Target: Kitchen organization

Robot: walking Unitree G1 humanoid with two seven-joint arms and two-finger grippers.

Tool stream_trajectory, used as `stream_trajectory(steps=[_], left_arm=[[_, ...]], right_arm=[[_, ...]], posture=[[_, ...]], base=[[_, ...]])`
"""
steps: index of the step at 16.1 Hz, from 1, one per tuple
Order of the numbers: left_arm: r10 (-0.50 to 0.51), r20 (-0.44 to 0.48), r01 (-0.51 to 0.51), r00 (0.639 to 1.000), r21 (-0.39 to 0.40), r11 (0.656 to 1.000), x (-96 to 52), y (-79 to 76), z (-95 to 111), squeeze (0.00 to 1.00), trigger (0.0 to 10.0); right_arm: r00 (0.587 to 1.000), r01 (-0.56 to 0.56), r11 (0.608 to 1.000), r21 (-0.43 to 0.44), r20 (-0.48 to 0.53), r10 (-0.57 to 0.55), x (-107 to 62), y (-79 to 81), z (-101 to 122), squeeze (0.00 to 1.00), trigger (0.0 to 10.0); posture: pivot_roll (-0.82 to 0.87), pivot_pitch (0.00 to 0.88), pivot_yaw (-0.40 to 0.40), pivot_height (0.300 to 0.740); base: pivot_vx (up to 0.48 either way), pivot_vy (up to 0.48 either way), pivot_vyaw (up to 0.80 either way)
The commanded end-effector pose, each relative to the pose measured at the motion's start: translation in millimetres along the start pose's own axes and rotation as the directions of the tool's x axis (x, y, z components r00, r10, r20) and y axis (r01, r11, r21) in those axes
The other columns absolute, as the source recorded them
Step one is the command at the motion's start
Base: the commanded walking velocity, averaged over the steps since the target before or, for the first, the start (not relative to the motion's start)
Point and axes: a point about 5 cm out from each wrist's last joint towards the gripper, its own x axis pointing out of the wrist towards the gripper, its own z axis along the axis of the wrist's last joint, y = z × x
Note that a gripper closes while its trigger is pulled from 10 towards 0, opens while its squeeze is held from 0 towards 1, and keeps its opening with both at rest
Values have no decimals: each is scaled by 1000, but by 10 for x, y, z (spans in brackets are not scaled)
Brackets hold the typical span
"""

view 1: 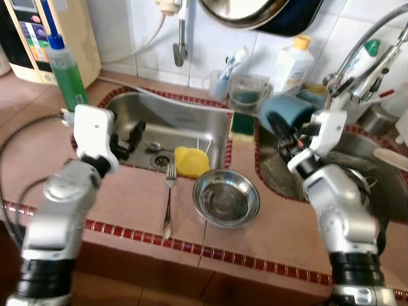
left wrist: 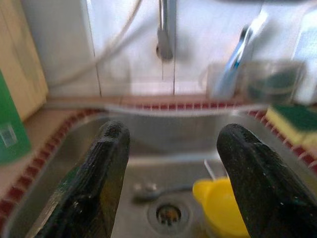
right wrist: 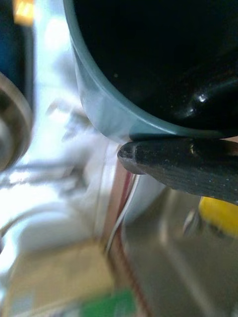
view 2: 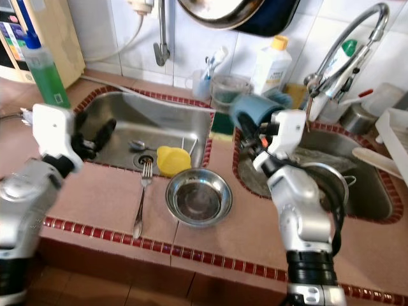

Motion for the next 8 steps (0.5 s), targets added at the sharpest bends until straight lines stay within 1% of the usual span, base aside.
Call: stream_trajectory(steps=[1,2,3,5,6,7,8], left_arm=[[21,-32,-20,999,50,999,61,-41,-93,0,10000],[35,-41,-36,999,-14,999,92,-48,-119,0,10000],[39,-41,-41,998,-60,997,132,-53,-120,0,10000],[43,-31,-44,999,-53,998,177,-43,-108,0,10000],[43,-27,-44,999,-45,998,212,-31,-107,0,10000],[41,-26,-42,999,-42,998,226,-30,-110,0,10000],[36,-24,-37,999,-49,998,242,-35,-106,0,10000]], right_arm=[[999,44,998,-38,-13,-45,-13,-12,-49,0,10000],[1000,23,1000,-7,-13,-23,-25,64,-75,0,10000],[1000,25,1000,-2,-6,-25,-31,116,-94,0,10000],[999,49,999,-14,-6,-49,-24,136,-131,0,10000],[998,56,998,-28,-6,-57,-19,146,-151,0,10000],[998,62,998,-3,1,-62,-17,145,-146,0,10000],[998,62,998,-12,5,-62,-18,143,-130,0,10000]], posture=[[-13,20,-73,732],[-15,18,-71,732],[-18,16,-69,732],[-25,15,-63,732],[-27,16,-62,732],[-29,16,-61,732],[-31,16,-62,732]], base=[[0,0,0],[0,0,0],[0,0,0],[0,0,0],[0,334,0],[0,480,0],[0,480,0]])
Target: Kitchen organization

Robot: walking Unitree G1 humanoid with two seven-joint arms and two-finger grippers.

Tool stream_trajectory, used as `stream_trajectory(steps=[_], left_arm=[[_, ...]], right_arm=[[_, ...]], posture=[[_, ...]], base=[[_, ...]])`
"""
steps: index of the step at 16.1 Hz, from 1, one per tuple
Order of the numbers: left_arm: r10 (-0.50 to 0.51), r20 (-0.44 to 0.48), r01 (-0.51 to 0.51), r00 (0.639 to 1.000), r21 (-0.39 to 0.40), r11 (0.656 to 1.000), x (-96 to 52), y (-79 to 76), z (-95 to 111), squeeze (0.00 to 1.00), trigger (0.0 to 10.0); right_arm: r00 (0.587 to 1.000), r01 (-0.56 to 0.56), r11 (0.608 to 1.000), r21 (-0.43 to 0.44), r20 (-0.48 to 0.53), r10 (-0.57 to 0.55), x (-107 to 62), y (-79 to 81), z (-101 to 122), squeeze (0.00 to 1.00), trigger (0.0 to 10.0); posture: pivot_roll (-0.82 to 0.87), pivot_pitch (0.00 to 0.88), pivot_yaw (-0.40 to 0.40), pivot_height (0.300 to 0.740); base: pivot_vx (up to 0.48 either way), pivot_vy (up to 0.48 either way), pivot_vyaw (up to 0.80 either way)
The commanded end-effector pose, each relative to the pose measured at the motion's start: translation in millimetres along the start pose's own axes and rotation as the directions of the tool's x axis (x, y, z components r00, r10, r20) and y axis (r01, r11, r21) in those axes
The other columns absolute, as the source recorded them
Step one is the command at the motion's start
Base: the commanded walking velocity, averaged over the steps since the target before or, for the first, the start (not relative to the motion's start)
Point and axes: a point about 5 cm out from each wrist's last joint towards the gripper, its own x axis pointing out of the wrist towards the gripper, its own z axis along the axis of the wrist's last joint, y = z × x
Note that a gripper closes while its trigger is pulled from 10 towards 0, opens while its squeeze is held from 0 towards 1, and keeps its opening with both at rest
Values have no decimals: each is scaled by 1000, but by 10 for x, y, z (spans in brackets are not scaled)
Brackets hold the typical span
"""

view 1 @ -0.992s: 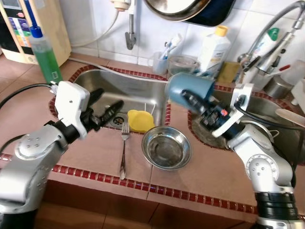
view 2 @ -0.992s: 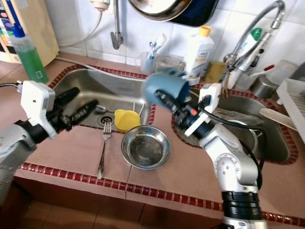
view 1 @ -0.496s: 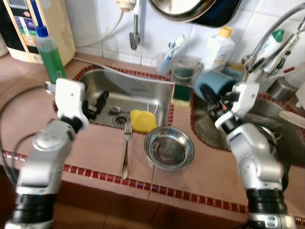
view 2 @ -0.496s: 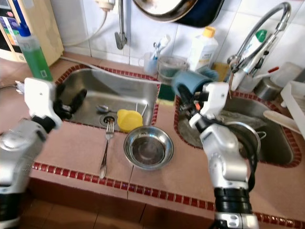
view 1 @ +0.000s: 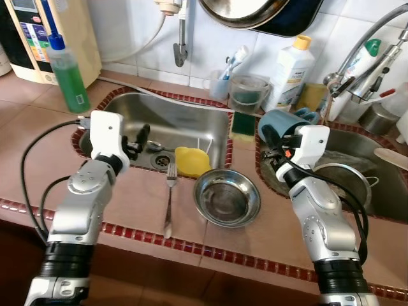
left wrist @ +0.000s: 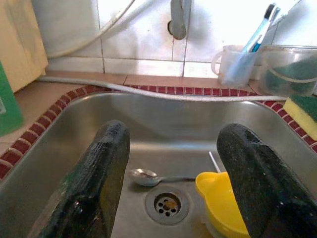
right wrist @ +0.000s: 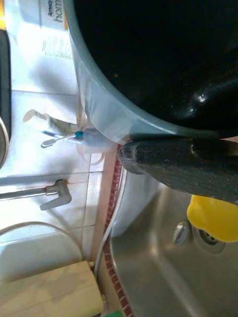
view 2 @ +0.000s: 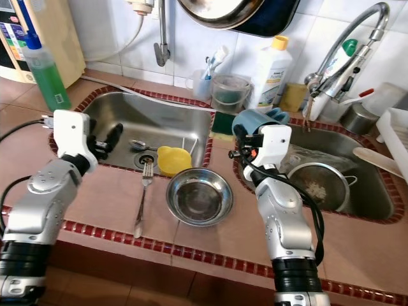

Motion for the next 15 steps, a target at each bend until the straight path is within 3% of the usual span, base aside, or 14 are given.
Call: stream_trajectory(steps=[1,6,9,11,12,15], left_arm=[[-1,15,0,1000,15,1000,15,25,41,0,10000],[-10,14,10,1000,16,1000,21,6,19,0,10000],[-8,20,7,1000,23,1000,17,10,26,0,10000],[-55,34,53,998,72,996,-2,-45,41,0,10000],[-79,38,77,996,47,996,-16,-61,37,0,10000],[-123,32,120,992,73,990,-39,-88,28,0,10000]], right_arm=[[1000,10,1000,-4,28,-9,12,-5,64,0,10000],[1000,5,1000,-6,31,-5,30,14,58,0,10000],[999,0,1000,-8,33,0,40,26,60,0,10000],[999,1,1000,-12,36,-1,51,18,71,0,10000],[999,4,1000,-20,36,-4,50,8,71,0,10000],[999,16,998,-55,36,-14,48,-44,88,0,10000]], posture=[[-32,16,-62,732],[-29,16,-65,732],[-25,16,-68,732],[-25,16,-68,732],[-24,14,-69,732],[-22,10,-71,732]], base=[[0,480,0],[0,451,0],[0,0,0],[0,0,0],[0,0,0],[0,0,0]])
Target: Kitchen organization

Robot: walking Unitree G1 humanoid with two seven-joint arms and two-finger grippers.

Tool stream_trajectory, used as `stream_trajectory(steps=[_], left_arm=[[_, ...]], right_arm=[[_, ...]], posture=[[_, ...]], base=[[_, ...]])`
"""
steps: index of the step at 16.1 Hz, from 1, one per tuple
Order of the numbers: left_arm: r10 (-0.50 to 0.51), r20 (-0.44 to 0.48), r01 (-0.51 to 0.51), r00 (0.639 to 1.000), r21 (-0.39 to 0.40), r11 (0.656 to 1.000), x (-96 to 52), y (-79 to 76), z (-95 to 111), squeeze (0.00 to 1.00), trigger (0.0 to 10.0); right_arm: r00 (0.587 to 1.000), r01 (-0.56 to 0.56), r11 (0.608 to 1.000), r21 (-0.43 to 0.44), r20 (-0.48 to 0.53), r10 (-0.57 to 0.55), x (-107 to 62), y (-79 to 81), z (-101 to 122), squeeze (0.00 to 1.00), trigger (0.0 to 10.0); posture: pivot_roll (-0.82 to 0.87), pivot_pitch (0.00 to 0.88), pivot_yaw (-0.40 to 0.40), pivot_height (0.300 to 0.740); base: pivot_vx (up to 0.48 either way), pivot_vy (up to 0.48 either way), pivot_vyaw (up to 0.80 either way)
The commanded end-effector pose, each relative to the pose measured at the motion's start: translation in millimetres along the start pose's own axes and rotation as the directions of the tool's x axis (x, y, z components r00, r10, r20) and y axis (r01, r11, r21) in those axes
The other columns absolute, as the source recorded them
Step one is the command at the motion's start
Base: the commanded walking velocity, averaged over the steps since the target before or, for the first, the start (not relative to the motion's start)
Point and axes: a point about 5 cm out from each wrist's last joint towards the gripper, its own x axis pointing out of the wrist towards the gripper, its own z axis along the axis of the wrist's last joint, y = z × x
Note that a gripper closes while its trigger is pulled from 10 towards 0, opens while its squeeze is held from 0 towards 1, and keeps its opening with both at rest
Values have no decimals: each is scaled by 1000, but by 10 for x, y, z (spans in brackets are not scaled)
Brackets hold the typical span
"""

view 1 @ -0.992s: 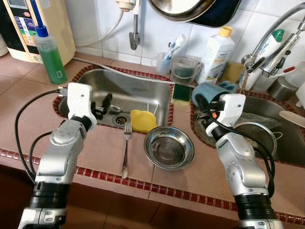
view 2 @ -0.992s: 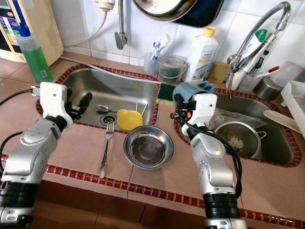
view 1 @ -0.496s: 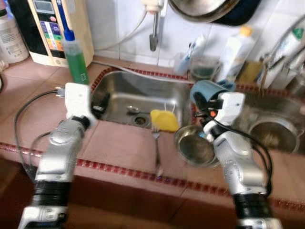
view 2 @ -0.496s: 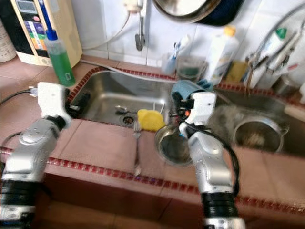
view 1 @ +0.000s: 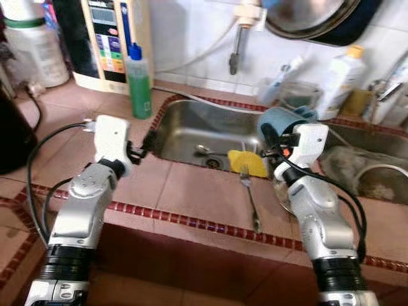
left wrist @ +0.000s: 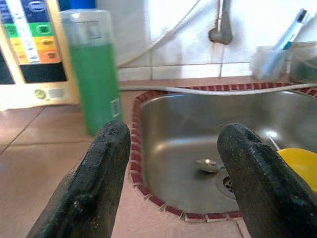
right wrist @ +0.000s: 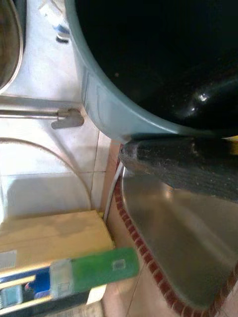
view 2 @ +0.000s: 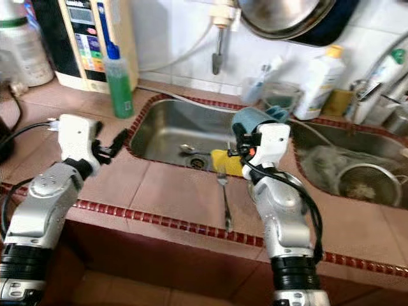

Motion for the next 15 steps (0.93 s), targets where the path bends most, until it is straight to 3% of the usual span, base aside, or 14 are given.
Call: stream_trajectory(steps=[1,5,15], left_arm=[[-30,12,30,999,23,999,-1,-43,37,0,10000],[-49,22,49,999,22,999,-27,-16,46,0,10000],[-59,33,59,998,7,998,-31,-34,49,0,10000]], right_arm=[[1000,14,999,-44,26,-13,22,-70,73,0,10000],[1000,13,999,-39,23,-13,29,-105,74,0,10000],[1000,-7,999,-47,12,8,19,-105,51,0,10000]], posture=[[-22,10,-71,732],[-17,0,-72,732],[-17,0,-81,732]], base=[[0,0,0],[167,0,0],[465,0,0]])
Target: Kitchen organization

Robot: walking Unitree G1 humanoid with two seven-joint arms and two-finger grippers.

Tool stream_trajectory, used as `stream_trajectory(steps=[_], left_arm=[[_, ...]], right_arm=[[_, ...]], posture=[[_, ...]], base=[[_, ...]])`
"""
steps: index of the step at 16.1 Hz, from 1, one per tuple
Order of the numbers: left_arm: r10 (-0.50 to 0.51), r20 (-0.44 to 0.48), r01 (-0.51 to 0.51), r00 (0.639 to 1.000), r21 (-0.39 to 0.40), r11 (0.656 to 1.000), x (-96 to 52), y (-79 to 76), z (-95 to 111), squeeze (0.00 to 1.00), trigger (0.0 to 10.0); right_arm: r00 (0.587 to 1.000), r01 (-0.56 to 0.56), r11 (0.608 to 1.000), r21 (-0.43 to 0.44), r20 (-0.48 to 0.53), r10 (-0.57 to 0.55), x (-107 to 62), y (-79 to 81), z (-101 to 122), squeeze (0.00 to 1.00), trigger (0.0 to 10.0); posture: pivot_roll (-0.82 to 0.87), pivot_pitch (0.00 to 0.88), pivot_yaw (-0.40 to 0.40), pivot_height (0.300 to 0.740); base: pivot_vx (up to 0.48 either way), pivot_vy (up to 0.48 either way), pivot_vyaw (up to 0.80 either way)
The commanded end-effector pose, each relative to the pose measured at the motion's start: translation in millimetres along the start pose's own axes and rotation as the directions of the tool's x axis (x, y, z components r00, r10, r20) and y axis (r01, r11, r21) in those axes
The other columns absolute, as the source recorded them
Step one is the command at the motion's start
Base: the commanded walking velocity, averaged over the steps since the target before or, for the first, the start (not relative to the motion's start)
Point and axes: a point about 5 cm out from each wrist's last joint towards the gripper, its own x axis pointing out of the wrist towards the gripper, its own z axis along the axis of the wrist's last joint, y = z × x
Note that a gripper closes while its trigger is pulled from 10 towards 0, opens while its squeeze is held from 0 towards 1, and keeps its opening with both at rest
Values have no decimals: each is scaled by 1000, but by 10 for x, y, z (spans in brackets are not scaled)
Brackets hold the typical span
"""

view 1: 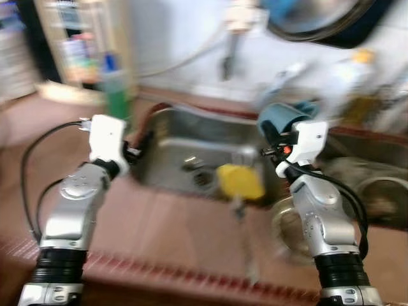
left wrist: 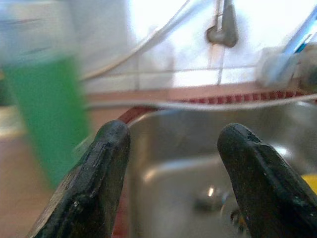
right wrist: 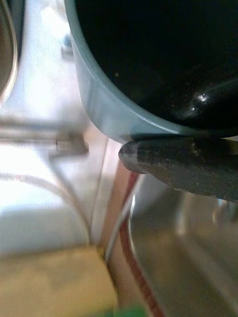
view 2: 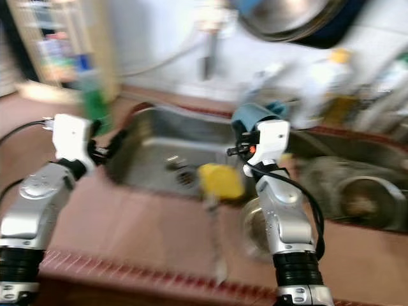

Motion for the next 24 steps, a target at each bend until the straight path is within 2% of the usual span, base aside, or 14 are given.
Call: stream_trajectory(steps=[1,7,8,10,12,14,16,18,21,24], left_arm=[[-36,44,37,998,-20,999,32,-117,63,0,10000],[-37,12,37,999,-13,999,17,-174,43,0,10000],[-45,3,45,999,14,999,12,-199,39,0,10000],[-90,-35,91,995,33,995,-8,-281,25,0,10000],[-109,-31,111,994,66,992,-32,-333,43,0,10000],[-161,-54,166,985,94,982,-80,-442,33,0,10000],[-174,-94,182,980,83,980,-94,-504,27,0,10000],[-189,-95,196,977,77,977,-91,-552,76,0,10000],[-212,-91,219,973,75,973,-87,-589,184,0,10000],[-226,-102,234,969,73,970,-109,-585,209,0,10000]], right_arm=[[999,33,999,-18,7,-33,-21,-111,35,0,10000],[999,38,999,3,-24,-38,-45,-139,14,0,10000],[999,40,999,0,-37,-40,-45,-156,6,0,10000],[997,35,999,-12,-64,-35,-46,-236,2,0,10000],[997,23,999,-21,-72,-25,-38,-317,30,0,10000],[997,-1,1000,-17,-78,0,2,-403,82,0,10000],[996,-32,999,-15,-86,30,54,-455,123,0,10000],[994,-68,998,-12,-89,66,107,-472,166,0,10000],[993,-86,996,-15,-86,84,200,-518,231,0,10000],[992,-93,996,-15,-85,91,237,-539,254,0,10000]], posture=[[-18,0,-81,732],[-22,4,-79,732],[-22,4,-79,732],[-24,15,-76,732],[-25,18,-76,732],[-26,36,-71,732],[-27,53,-70,732],[-23,69,-68,732],[-17,94,-62,732],[-16,113,-56,732]], base=[[0,0,0],[0,0,0],[0,0,0],[0,0,0],[0,0,0],[0,0,0],[0,0,0],[0,0,0],[0,0,0],[0,0,0]])
